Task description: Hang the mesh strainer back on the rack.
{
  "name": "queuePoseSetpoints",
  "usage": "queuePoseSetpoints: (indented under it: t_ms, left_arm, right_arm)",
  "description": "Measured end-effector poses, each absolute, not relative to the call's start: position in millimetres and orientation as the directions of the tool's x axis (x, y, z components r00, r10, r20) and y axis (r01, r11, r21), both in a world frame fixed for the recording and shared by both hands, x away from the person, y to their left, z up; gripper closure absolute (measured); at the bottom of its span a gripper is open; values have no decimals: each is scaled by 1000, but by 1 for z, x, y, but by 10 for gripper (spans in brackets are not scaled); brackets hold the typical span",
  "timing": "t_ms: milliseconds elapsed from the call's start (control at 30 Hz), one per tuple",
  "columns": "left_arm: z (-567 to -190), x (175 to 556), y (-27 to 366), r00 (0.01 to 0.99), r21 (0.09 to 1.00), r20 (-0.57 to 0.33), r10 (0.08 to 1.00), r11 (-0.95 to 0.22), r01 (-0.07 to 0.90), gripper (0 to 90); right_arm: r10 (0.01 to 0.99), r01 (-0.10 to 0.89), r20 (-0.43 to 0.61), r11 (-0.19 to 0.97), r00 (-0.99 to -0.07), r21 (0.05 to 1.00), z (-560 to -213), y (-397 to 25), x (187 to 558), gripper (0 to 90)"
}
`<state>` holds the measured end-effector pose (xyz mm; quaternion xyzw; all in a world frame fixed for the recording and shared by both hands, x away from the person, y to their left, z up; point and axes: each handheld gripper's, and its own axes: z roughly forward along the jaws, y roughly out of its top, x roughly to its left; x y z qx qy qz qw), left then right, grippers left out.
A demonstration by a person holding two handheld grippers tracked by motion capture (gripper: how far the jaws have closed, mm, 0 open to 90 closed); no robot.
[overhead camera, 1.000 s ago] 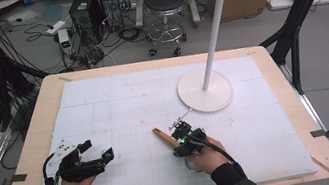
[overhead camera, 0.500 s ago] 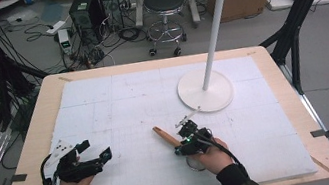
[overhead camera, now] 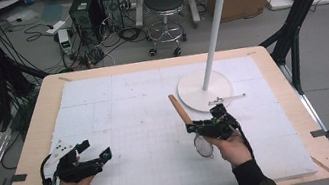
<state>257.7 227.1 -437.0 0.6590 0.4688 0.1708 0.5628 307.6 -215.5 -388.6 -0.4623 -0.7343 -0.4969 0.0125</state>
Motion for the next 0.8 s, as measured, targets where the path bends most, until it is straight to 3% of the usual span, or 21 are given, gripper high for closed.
queuePoseSetpoints:
  t_ms: [300,800]
  left_arm:
    - [-437,258,226,503,902,-304,809,74,425,29]
    - [-437,258,227,500,902,-300,813,71,426,29]
  right_arm:
    - [593,604,582,-193,-556,773,-371,-253,303,693]
    - [604,406,538,-355,-588,842,-335,-278,304,692]
